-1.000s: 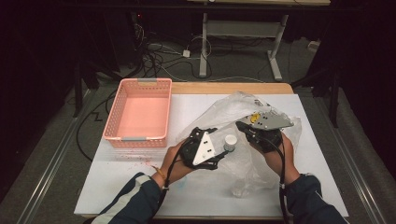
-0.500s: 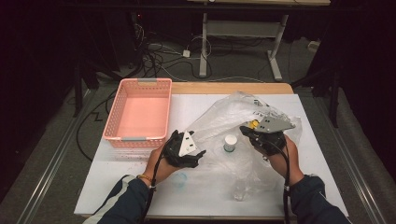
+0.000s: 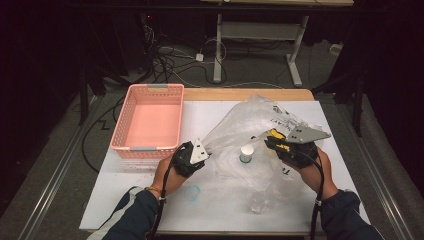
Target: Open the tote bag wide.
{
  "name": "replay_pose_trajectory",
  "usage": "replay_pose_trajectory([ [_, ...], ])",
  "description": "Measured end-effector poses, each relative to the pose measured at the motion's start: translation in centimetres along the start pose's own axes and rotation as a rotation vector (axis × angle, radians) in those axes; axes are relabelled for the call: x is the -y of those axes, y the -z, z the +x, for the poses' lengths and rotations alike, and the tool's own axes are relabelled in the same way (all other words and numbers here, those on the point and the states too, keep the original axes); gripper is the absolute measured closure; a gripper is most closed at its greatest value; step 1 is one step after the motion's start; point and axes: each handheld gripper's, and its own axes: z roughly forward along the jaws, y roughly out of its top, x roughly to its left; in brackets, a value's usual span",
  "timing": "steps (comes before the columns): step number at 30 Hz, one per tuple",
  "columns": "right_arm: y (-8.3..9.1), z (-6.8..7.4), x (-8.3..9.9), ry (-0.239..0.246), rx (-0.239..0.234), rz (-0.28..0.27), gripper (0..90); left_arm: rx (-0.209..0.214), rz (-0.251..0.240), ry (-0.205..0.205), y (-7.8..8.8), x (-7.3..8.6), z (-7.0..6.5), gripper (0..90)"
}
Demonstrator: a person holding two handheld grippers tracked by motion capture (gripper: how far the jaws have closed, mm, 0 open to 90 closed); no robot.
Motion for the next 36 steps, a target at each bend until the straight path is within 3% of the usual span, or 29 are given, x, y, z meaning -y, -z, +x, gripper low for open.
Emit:
replay_pose_trajectory([
  [4, 0.7, 0.6, 0.5, 0.009, -0.020, -0.038, 59.5, 0.012, -0.008, 0.007, 0.2, 0.1, 0.1, 86.9],
  [5, 0.7, 0.6, 0.5, 0.009, -0.020, -0.038, 59.5, 0.014, -0.007, 0.007, 0.3, 0.1, 0.1, 86.9],
  [6, 1.5, 1.0, 0.5, 0.012, 0.004, -0.070, 49.5, 0.018, -0.009, 0.009, 0.3, 0.2, 0.1, 86.9],
  [7, 2.1, 1.1, 0.5, 0.009, 0.017, -0.094, 46.4, 0.020, -0.011, 0.013, 0.4, 0.3, 0.2, 86.9],
  [9, 2.7, 1.1, 0.6, -0.002, 0.020, -0.117, 44.7, 0.016, -0.010, 0.017, 0.7, 0.5, 0.2, 86.9],
  [12, 5.2, 1.7, 1.4, 0.008, -0.002, -0.148, 40.0, 0.005, -0.017, 0.037, 1.1, 1.1, 0.5, 86.9],
  [16, 6.9, 2.9, 3.7, 0.030, -0.037, -0.112, 36.1, 0.002, -0.012, 0.047, 1.3, 1.5, 0.6, 86.9],
  [20, 7.4, 4.5, 6.4, 0.063, -0.124, -0.026, 31.6, 0.002, -0.001, 0.047, 1.2, 1.7, 0.6, 86.9],
  [24, 7.1, 5.6, 8.7, 0.051, -0.225, 0.058, 27.8, 0.010, -0.002, 0.046, 0.9, 1.6, 0.3, 86.8],
  [26, 6.9, 6.3, 9.4, 0.084, -0.255, 0.107, 26.2, 0.012, 0.006, 0.039, 0.6, 1.5, 0.1, 86.7],
  [28, 7.2, 6.5, 9.7, 0.095, -0.291, 0.114, 25.3, 0.016, 0.007, 0.039, 0.4, 1.5, 0.0, 86.7],
  [32, 7.3, 6.9, 10.1, 0.103, -0.313, 0.108, 24.2, 0.021, 0.013, 0.034, 0.1, 1.4, -0.1, 86.6],
  [34, 7.1, 7.2, 10.3, 0.130, -0.316, 0.134, 22.7, 0.020, 0.012, 0.036, 0.1, 1.4, -0.1, 86.7],
  [36, 6.7, 7.7, 10.5, 0.178, -0.284, 0.159, 23.7, 0.020, 0.012, 0.035, 0.1, 1.4, -0.2, 86.6],
])
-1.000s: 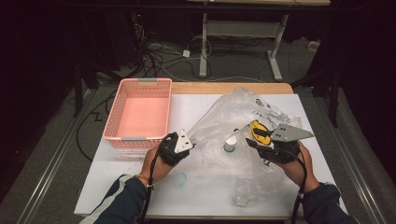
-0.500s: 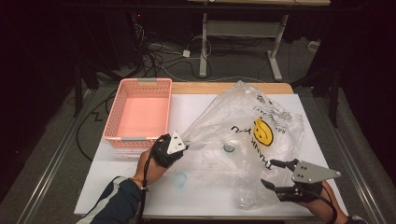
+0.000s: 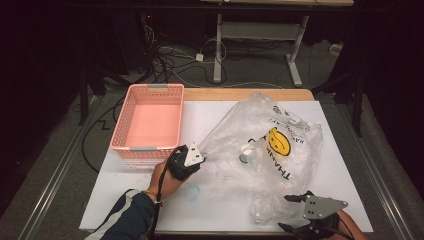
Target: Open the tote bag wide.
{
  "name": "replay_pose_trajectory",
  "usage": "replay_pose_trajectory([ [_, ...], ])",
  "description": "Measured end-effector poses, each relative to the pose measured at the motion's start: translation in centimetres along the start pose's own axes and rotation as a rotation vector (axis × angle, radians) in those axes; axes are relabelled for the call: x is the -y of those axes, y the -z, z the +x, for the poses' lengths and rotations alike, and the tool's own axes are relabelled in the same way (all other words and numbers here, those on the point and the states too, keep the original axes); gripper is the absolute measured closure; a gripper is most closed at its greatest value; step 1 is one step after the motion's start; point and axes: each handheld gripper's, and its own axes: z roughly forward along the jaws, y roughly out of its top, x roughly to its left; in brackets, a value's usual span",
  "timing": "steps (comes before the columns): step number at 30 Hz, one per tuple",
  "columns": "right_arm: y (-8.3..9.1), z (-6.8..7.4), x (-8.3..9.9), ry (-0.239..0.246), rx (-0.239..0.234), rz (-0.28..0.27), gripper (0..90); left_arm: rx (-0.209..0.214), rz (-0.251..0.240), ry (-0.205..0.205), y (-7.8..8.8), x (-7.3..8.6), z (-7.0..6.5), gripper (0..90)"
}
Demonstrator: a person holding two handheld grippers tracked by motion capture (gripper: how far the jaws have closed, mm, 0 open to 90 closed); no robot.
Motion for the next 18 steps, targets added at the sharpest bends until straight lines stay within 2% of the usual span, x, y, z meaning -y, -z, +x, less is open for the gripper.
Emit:
replay_pose_trajectory([
  [2, -0.8, 0.1, 0.2, 0.006, 0.023, 0.039, 27.3, -0.001, -0.002, -0.002, 0.0, 0.0, 0.0, 86.6],
  [3, -1.2, 0.0, 0.3, 0.011, 0.041, 0.056, 31.8, 0.000, -0.004, 0.000, 0.0, 0.0, 0.0, 86.6],
  [5, -1.8, -0.2, 0.4, 0.006, 0.085, 0.071, 47.2, 0.001, -0.004, -0.002, 0.0, -0.1, 0.0, 86.6],
  [6, -1.8, -0.2, 0.4, 0.006, 0.085, 0.071, 47.2, 0.003, -0.003, -0.003, -0.1, -0.1, 0.0, 86.6],
  [7, -2.1, -0.5, 0.3, -0.002, 0.093, 0.057, 60.7, 0.005, -0.004, -0.004, -0.1, -0.1, -0.1, 86.6],
  [8, -2.1, -0.5, 0.3, -0.002, 0.093, 0.057, 60.7, 0.005, -0.004, -0.004, -0.1, -0.1, -0.1, 86.6],
  [9, -2.3, -0.5, 0.0, 0.015, 0.113, 0.061, 71.9, 0.005, -0.002, -0.011, -0.1, -0.2, -0.1, 86.6],
  [11, -2.4, -0.4, -0.4, 0.042, 0.127, 0.056, 83.9, 0.005, -0.009, -0.010, 0.0, -0.3, -0.1, 86.6],
  [13, -2.2, -0.2, -0.8, 0.048, 0.139, 0.028, 89.7, 0.001, -0.021, -0.006, 0.2, -0.4, -0.1, 86.6],
  [18, -0.8, 0.2, -2.5, 0.078, 0.180, -0.091, 90.0, -0.013, -0.070, 0.008, 1.3, -1.0, 0.2, 86.6],
])
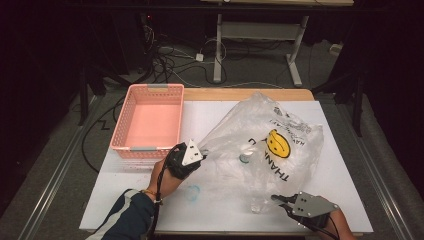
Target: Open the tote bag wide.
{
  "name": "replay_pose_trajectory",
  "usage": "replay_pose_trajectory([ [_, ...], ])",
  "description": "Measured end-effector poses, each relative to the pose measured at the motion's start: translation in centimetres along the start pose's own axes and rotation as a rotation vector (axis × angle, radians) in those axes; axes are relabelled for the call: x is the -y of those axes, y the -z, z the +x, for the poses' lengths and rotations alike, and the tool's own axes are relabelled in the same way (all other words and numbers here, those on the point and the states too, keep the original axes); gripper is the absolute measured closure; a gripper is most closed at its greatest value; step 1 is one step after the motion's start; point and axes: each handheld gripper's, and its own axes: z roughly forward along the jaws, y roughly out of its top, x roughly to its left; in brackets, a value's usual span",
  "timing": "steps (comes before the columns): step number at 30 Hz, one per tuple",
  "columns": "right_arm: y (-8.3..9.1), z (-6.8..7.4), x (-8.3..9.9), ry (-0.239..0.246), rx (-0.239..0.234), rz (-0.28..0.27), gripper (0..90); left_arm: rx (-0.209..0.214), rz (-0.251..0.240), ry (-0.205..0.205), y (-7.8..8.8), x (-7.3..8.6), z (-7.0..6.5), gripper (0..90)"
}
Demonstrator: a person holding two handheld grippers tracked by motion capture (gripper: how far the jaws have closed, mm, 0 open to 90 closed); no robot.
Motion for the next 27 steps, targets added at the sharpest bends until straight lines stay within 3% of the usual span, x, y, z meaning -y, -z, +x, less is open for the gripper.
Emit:
replay_pose_trajectory([
  [3, 0.8, -0.2, -1.0, 0.002, 0.038, -0.070, 90.0, -0.011, -0.030, 0.009, 0.7, -0.3, 0.2, 86.7],
  [8, 1.6, -0.9, -1.8, -0.006, 0.091, -0.119, 90.0, -0.026, -0.059, 0.016, 1.4, -0.6, 0.5, 86.6],
  [9, 1.9, -1.3, -1.9, -0.018, 0.121, -0.139, 90.0, -0.028, -0.060, 0.015, 1.5, -0.7, 0.5, 86.6],
  [16, 2.6, -2.5, -2.3, -0.048, 0.202, -0.184, 90.0, -0.054, -0.088, 0.024, 1.7, -1.0, 0.7, 86.7],
  [27, 2.0, -3.7, -3.2, -0.069, 0.266, -0.236, 90.0, -0.069, -0.139, 0.028, 1.8, -1.7, 0.7, 86.8],
])
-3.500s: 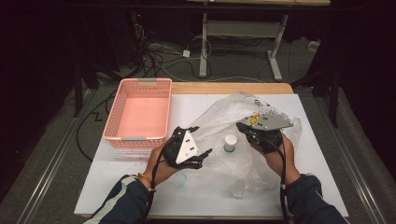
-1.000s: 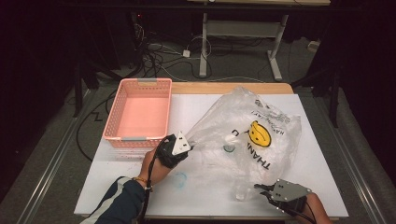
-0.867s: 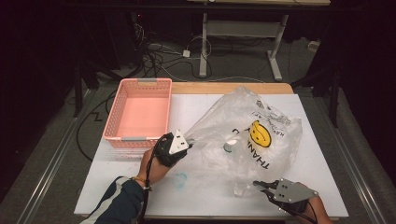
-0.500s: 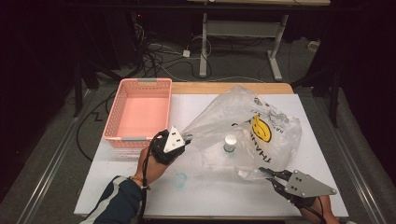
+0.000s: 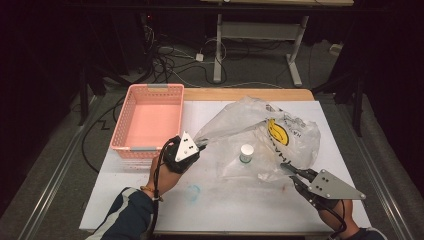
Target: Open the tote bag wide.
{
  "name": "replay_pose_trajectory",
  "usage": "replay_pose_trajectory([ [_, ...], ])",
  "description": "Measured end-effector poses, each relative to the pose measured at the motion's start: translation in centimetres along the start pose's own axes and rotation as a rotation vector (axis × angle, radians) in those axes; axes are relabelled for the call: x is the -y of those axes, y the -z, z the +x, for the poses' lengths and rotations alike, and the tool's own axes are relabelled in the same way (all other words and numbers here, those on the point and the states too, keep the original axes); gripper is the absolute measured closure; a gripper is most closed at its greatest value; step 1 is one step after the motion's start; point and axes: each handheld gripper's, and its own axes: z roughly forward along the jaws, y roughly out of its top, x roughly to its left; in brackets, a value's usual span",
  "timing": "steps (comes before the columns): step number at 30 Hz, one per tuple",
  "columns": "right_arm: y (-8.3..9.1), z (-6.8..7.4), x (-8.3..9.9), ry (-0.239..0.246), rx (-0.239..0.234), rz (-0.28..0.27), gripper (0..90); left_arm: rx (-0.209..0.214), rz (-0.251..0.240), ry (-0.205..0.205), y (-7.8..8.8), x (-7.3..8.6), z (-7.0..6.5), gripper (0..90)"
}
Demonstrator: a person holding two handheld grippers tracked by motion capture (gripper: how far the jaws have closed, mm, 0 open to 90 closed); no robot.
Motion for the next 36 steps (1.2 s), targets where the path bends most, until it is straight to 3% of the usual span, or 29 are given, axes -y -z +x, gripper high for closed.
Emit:
replay_pose_trajectory([
  [3, -0.4, -0.1, -0.5, -0.007, 0.027, -0.031, 90.0, -0.003, -0.017, 0.003, 0.0, -0.1, -0.1, 86.8],
  [10, -1.2, -0.1, -0.6, 0.012, 0.044, -0.023, 90.0, -0.009, -0.027, 0.000, 0.1, -0.3, -0.2, 86.8],
  [19, -0.8, -0.8, -1.8, -0.010, 0.071, -0.070, 90.0, -0.033, -0.090, 0.035, 1.7, -1.0, 0.5, 86.8],
  [28, -0.7, -1.5, -3.0, -0.011, 0.128, -0.115, 90.0, -0.048, -0.154, 0.053, 2.7, -2.3, 0.7, 86.9],
  [36, -0.8, -3.0, -3.8, -0.037, 0.193, -0.163, 90.0, -0.065, -0.194, 0.075, 3.1, -3.0, 1.3, 86.9],
])
